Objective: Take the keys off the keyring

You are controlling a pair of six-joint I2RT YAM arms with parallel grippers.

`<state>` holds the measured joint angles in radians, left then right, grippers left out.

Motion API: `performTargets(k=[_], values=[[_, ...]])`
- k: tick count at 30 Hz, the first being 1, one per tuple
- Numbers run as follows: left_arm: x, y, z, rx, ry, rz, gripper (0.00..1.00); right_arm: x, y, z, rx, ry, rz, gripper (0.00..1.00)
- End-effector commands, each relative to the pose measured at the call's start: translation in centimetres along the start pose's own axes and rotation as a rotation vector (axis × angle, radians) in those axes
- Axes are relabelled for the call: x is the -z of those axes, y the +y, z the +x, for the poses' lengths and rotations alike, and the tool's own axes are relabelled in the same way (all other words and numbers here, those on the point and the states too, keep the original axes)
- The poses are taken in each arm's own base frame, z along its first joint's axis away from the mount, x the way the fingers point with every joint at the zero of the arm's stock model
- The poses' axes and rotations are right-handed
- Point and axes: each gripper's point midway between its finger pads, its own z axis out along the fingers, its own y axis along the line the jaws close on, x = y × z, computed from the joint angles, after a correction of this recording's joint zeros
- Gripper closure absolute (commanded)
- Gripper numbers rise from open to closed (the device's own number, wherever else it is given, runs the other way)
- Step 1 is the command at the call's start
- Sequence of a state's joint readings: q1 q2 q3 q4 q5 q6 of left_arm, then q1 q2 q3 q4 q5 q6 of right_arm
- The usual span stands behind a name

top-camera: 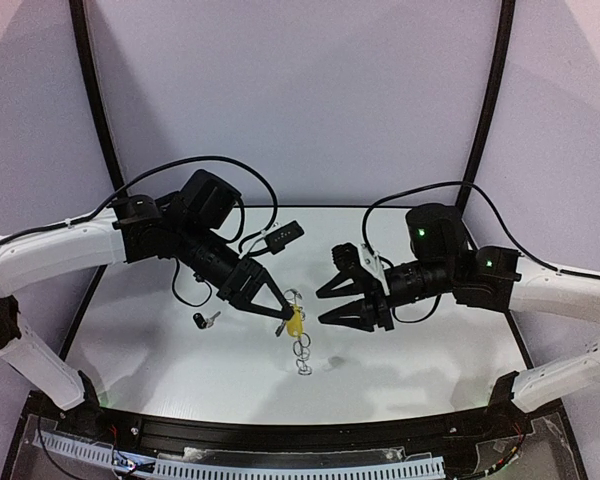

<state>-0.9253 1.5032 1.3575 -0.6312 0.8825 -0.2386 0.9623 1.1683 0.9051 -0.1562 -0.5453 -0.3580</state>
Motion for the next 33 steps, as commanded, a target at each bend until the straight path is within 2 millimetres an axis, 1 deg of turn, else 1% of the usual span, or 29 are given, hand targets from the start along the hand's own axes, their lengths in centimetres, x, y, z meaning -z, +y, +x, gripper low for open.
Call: performTargets(k=[1,4,7,9,13,16,21,24,29,33], values=[[0.6,-1.6,-0.9,-0.052,-0.033,0.037,0.99,-1.0,1.5,-2.6,0.035,-0.075,-0.098,0.57],[0.5,-1.3,-1.3,-0.035,-0.035,0.023,0.99,-1.7,1.7,-2.7,0.012,-0.067,-0.119,0.62],[0.4,-1.1,-1.5,-0.03,-0.037,0.018,0.99,-2.1,1.7,-2.4,0.002,-0.065,-0.11,0.64],[0.4,-1.0,-1.6,-0.023,-0.043,0.01,0.99,-2.2,1.5,-2.4,-0.003,-0.069,-0.092,0.68],[0.4,-0.5,-1.8,-0.008,-0.052,-0.018,0.99,-2.3,1.6,-2.7,-0.001,-0.07,-0.076,0.72],[0.4,-0.3,-2.2,0.0,-0.065,-0.029,0.99,-2.7,1.8,-2.5,-0.014,-0.062,-0.07,0.73],[0.4,-0.6,-2.4,-0.004,-0.071,-0.014,0.99,-3.4,1.0,-1.7,-0.028,-0.032,-0.019,0.78],[0.3,-0.7,-2.2,-0.007,-0.064,-0.004,0.99,-3.3,0.9,-1.4,-0.028,-0.016,-0.009,0.79],[0.6,-1.2,-1.9,-0.029,-0.051,0.0,0.99,-2.8,2.0,-0.7,-0.025,0.024,-0.058,0.8],[0.8,-1.5,-2.0,-0.04,-0.043,0.006,0.99,-3.1,2.5,-0.9,-0.027,0.014,-0.096,0.8]])
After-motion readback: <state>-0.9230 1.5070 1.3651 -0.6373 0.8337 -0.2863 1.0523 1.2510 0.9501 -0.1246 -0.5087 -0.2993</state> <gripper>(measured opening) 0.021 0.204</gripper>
